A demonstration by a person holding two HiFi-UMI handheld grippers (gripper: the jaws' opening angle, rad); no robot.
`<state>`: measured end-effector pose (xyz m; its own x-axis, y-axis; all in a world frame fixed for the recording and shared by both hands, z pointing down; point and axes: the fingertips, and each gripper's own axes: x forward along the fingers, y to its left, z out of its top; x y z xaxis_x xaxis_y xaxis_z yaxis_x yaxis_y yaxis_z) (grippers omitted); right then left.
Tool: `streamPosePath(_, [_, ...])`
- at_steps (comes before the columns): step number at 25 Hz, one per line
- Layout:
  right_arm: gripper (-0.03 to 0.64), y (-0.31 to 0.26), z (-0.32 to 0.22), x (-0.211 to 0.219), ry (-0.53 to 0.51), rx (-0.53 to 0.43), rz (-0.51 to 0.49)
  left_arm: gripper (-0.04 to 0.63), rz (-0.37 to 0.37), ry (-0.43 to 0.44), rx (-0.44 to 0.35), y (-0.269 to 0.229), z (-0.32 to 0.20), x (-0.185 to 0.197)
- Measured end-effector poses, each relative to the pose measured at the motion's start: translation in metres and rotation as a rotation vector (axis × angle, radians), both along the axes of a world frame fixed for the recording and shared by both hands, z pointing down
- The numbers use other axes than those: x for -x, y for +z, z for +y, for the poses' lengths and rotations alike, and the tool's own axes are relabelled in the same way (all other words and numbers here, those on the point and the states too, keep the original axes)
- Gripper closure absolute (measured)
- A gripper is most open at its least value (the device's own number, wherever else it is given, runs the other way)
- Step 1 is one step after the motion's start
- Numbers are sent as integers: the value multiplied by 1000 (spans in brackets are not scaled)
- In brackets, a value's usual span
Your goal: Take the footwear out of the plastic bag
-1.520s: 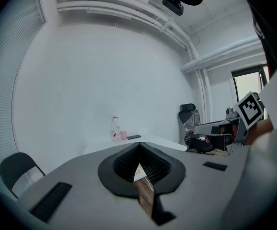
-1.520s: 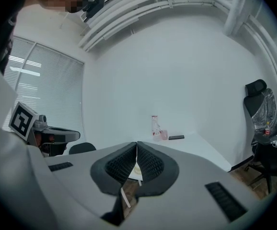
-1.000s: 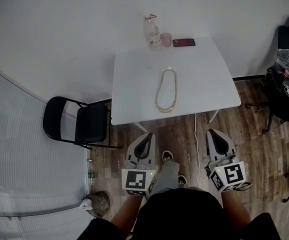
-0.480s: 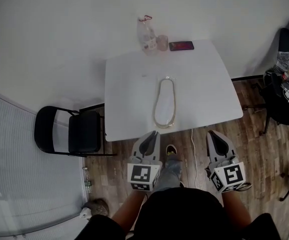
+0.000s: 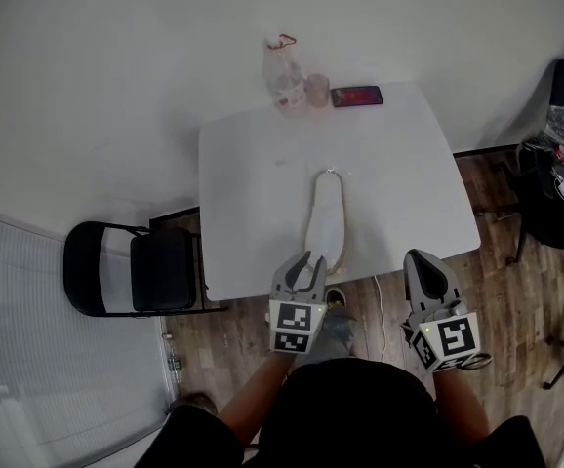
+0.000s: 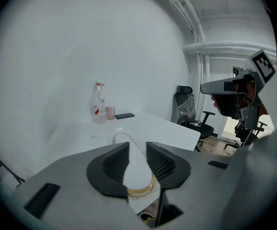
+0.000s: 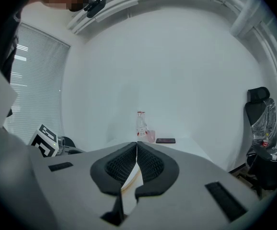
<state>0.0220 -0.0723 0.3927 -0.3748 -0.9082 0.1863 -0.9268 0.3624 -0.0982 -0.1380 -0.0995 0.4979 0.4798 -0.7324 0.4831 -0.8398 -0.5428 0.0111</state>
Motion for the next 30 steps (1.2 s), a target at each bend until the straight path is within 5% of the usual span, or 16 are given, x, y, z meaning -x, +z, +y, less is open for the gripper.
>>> streamPosePath(2, [598,2,-10,-1,10,10,1,397,-14,22,47,14,-9,-4])
streamPosePath(9, [598,8,-42,3,22,20,32,244,-60,45,138,54,-31,-9])
streamPosePath(13, [597,12,-51,-1,37,38,46,162,-52,7,272,78,-37,-10])
streamPosePath(25, [598,21,-78,10,21,64,87,46,-2,32,546,136,-36,-8])
streamPosePath(30, [598,23,-86,6,30,73,93,46,30,22,594,145,-38,0])
